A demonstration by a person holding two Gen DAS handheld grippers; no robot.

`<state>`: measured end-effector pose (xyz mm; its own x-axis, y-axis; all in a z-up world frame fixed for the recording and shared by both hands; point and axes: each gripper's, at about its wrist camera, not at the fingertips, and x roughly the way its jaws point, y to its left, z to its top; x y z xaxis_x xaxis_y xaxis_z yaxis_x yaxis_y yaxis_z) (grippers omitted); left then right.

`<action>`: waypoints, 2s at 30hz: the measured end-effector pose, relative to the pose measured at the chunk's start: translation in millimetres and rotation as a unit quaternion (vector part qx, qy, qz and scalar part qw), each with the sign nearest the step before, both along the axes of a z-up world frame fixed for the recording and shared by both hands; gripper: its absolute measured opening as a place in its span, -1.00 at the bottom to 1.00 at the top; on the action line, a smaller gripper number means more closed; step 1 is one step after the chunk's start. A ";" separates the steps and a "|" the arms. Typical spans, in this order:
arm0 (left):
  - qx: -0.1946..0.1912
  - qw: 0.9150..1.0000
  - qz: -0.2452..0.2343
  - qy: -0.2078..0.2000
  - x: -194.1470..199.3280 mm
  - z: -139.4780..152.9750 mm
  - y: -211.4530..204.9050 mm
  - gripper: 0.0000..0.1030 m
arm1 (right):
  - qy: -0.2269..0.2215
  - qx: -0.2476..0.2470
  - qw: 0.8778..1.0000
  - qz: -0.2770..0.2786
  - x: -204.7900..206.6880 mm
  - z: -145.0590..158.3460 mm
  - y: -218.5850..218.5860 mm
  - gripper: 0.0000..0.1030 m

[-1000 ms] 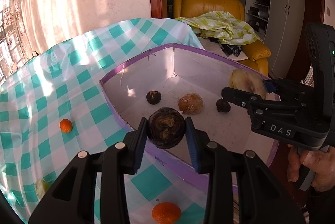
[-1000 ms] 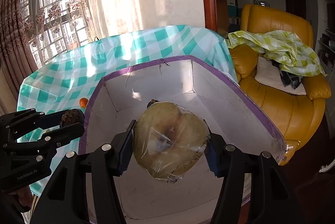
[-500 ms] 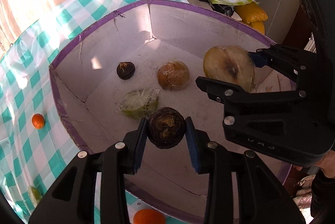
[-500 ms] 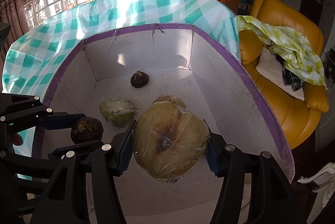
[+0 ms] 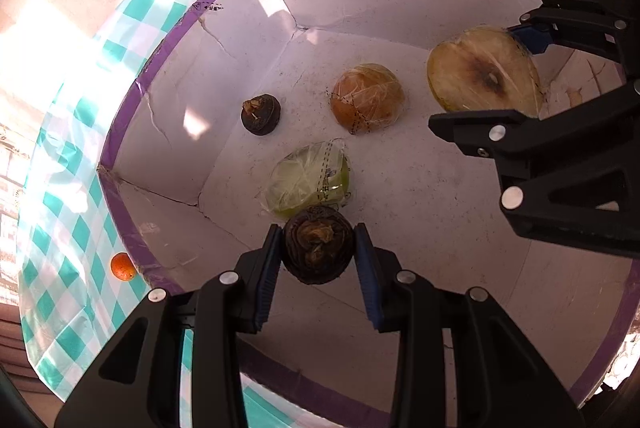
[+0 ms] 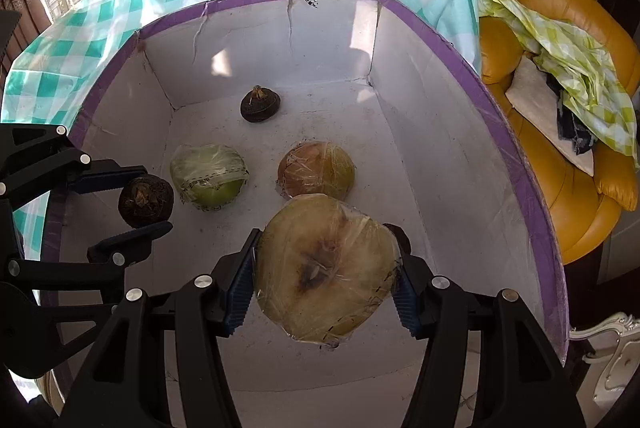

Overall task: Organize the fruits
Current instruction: 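Open the left tool to drop the dark fruit while right tool releases the pear half, then withdraw both open tools from the box back over the table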

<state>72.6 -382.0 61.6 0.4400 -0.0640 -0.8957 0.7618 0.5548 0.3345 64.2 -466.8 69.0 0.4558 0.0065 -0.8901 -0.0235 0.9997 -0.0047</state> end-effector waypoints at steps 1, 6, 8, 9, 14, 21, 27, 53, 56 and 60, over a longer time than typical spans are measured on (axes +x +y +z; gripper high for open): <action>0.017 1.000 -0.002 -0.009 1.9 -3.8 -1.0 -0.29 | 0.003 -0.001 1.000 0.000 0.5 -0.6 0.2 0.13; 0.074 0.996 -0.009 -0.050 5.1 -17.3 -2.0 -0.28 | 0.022 -0.010 1.000 0.010 4.7 -4.1 3.2 0.14; 0.074 0.996 -0.011 -0.051 5.9 -17.2 -2.5 -0.28 | 0.028 -0.009 0.999 0.014 6.0 -5.1 3.8 0.14; 0.075 0.996 -0.010 -0.051 6.5 -17.4 -2.2 -0.28 | 0.030 -0.009 0.999 0.015 7.0 -5.5 4.1 0.14; 0.066 0.997 -0.010 -0.046 7.3 -17.3 0.7 -0.17 | 0.032 -0.010 0.999 0.015 8.4 -5.7 5.1 0.14; 0.042 0.998 -0.011 -0.035 5.6 -16.2 3.6 0.03 | 0.031 -0.009 0.999 0.010 9.0 -5.9 4.7 0.15; 0.018 0.999 -0.015 -0.030 4.6 -14.5 4.7 0.19 | 0.016 -0.009 1.000 0.005 7.5 -0.4 3.7 0.48; -0.159 0.962 0.083 -0.206 -58.2 28.0 41.2 0.86 | -0.121 0.008 0.991 -0.062 -21.2 25.6 -13.4 0.69; -0.190 0.953 0.091 -0.218 -70.5 39.0 59.7 0.89 | -0.146 0.022 0.986 -0.072 -26.0 29.6 -17.6 0.69; -0.228 0.940 0.114 -0.228 -79.8 50.5 93.4 0.90 | -0.178 0.022 0.980 -0.082 -33.9 34.5 -17.8 0.69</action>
